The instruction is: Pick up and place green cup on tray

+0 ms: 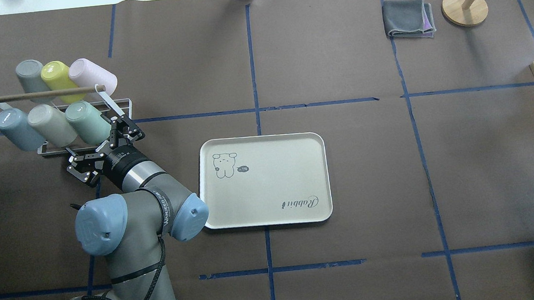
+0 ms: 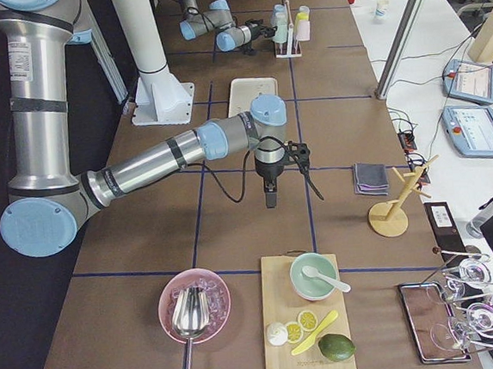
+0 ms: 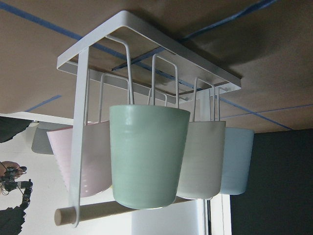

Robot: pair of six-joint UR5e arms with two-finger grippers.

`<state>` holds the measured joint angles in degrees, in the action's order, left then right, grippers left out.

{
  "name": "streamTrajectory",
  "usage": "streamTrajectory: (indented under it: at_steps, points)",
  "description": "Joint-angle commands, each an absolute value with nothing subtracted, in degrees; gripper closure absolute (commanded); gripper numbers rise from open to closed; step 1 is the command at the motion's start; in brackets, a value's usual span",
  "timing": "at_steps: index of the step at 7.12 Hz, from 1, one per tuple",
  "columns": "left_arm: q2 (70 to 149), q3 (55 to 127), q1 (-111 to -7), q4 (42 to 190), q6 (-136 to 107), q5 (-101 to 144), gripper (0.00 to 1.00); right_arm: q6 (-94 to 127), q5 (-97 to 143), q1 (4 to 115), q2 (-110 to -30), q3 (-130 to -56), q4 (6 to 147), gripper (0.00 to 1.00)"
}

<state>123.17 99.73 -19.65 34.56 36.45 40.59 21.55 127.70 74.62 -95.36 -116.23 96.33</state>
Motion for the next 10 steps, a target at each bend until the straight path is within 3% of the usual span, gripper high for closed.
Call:
streamTrajectory:
  at_steps: [1, 4, 10]
  points:
    - [123.8, 96.5, -19.7, 35.1, 36.3, 39.8, 0.01, 21.6, 127.7, 74.6, -95.3, -116.2, 96.3, 0.0]
    - [123.8, 89.7, -19.8, 41.7, 36.1, 37.6, 0.01, 21.6, 127.7, 74.5, -94.7, -115.1, 96.2, 0.0]
    - [123.8, 86.8, -22.6, 43.9, 36.2, 36.4, 0.03, 21.5, 128.1, 74.5, -94.3, -114.6, 96.2, 0.0]
